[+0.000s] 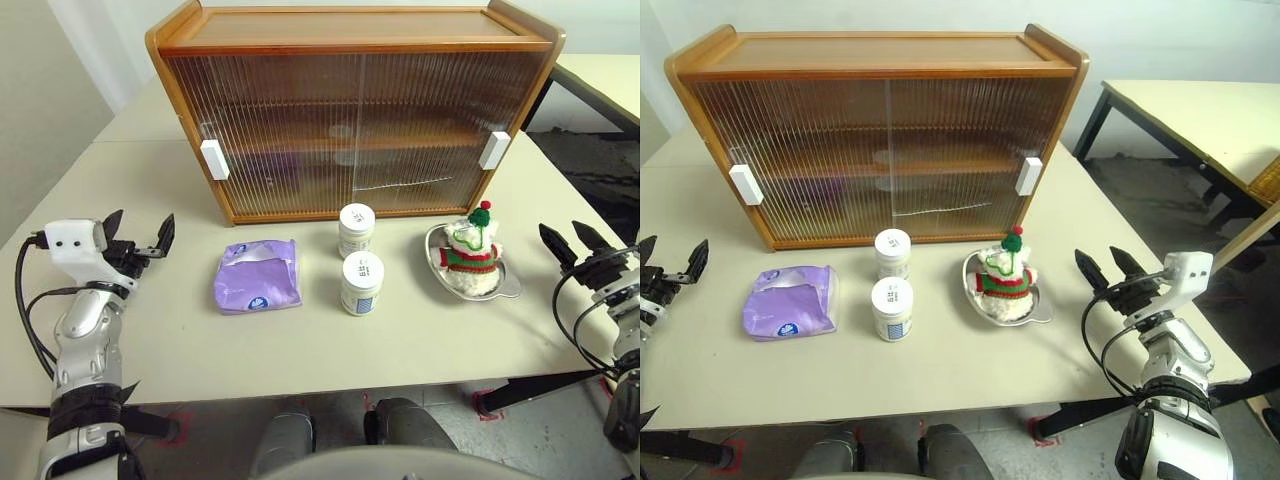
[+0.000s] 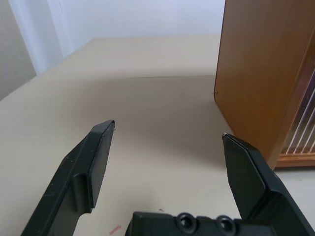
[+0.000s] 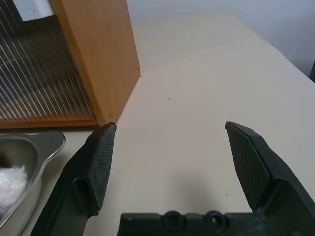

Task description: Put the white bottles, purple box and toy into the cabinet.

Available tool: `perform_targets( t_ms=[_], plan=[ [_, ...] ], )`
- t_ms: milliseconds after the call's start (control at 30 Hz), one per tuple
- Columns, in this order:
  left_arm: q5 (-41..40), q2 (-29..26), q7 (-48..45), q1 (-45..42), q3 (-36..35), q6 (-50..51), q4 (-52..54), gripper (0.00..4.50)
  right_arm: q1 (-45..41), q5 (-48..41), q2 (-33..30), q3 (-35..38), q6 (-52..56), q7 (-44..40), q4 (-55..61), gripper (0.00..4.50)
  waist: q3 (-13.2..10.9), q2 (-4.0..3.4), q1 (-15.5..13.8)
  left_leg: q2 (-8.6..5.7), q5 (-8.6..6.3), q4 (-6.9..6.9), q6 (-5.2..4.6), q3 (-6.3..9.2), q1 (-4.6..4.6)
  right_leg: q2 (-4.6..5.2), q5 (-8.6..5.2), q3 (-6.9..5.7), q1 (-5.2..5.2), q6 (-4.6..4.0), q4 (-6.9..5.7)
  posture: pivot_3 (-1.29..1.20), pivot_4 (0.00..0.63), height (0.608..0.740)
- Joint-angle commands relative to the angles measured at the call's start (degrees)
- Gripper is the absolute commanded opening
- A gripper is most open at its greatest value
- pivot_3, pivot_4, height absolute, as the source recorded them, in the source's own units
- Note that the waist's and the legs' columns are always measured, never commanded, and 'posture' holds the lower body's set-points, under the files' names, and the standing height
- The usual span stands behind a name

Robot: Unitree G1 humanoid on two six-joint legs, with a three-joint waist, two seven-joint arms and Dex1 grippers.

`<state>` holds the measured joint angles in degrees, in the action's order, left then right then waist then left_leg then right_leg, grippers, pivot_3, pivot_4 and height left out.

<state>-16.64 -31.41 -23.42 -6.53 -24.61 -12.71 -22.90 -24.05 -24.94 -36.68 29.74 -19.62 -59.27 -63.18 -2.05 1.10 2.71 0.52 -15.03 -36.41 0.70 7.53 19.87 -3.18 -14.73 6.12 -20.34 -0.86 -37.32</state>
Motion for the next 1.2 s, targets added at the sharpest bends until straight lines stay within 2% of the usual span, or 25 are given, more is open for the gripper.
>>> perform_targets(
  t_ms=[33, 300, 533, 667, 767, 867, 1000, 1200],
  plan=[
    [0.4, -0.26, -0.02, -0.44, 0.09, 0.13, -0.24, 4.5, 0.07, 0.08, -0.13, -0.2, -0.57, -0.11, 0.69, 4.46, 0.0, 0.0, 0.03, 0.0, 0.0, -0.01, 0.0, 0.0, 0.0, 0.0, 0.0, 0.0, 0.0, 0.0, 0.0, -0.06, 0.028, 0.74],
    [0.11, 0.94, 0.95, 0.97, 0.03, 0.37, 1.88, 4.5, -1.38, 0.43, -1.3, -0.72, 0.55, -0.98, 1.21, 4.46, 0.0, -0.01, 0.0, 0.0, 0.0, -0.02, 0.0, -0.01, 0.0, 0.0, -0.01, 0.02, 0.0, 0.01, 0.0, -0.06, 0.038, 0.74],
    [-0.32, 0.7, 0.35, 1.39, -0.05, 1.28, 2.79, 4.5, -1.17, -1.68, -1.92, -0.65, 7.42, -6.65, 4.48, 4.46, -0.02, 0.01, 0.04, 0.0, 0.0, -0.02, 0.0, -0.04, 0.01, -0.01, -0.04, 0.02, -0.01, 0.04, 0.0, -0.08, 0.045, 0.74],
    [-0.78, -0.68, -0.48, 2.21, -0.94, 2.26, 4.03, 4.5, 1.67, -6.59, 0.59, -0.61, 11.5, -13.97, 15.66, 4.46, -0.01, 0.01, 0.17, -0.05, 0.0, -0.03, 0.0, -0.1, 0.01, -0.09, -0.14, 0.02, -0.01, 0.16, 0.0, -0.08, 0.038, 0.74],
    [-2.69, -1.54, -3.31, 2.95, -1.67, 2.15, 4.83, 4.5, 4.01, -7.89, 0.03, -3.59, 19.36, -16.42, 24.3, 4.46, 0.01, 0.03, 0.35, -0.15, 0.0, -0.06, 0.0, -0.2, 0.02, -0.19, -0.18, 0.01, -0.02, 0.18, 0.0, -0.08, 0.024, 0.74],
    [-7.0, -2.06, -8.78, 4.15, -2.2, 3.32, 7.02, 3.84, 6.33, -9.72, 0.25, -5.18, 23.97, -17.12, 33.59, 4.5, 0.07, 0.01, 0.46, -0.24, -0.02, -0.23, -0.01, -0.29, 0.02, -0.3, -0.18, -0.04, 0.01, 0.1, 0.01, -0.09, 0.017, 0.74],
    [-8.42, -2.3, -9.05, 3.38, -2.18, 5.54, 10.92, 2.49, 8.43, -12.69, -1.23, -5.4, 30.13, -16.23, 44.83, 4.5, 0.08, -0.01, 0.7, -0.33, -0.09, -0.5, -0.03, -0.39, 0.0, -0.41, -0.09, -0.1, -0.03, -0.07, 0.0, -0.12, 0.022, 0.74],
    [-6.41, -3.33, -10.62, -1.39, 1.08, 7.14, 11.27, 0.41, 8.46, -14.17, -0.76, -7.28, 33.81, -13.26, 54.25, 4.5, 0.13, 0.08, 1.12, -0.2, -0.09, -0.8, -0.02, -0.34, 0.04, -0.66, -0.05, -0.14, 0.03, -0.08, 0.0, -0.12, 0.019, 0.74]
  ],
)
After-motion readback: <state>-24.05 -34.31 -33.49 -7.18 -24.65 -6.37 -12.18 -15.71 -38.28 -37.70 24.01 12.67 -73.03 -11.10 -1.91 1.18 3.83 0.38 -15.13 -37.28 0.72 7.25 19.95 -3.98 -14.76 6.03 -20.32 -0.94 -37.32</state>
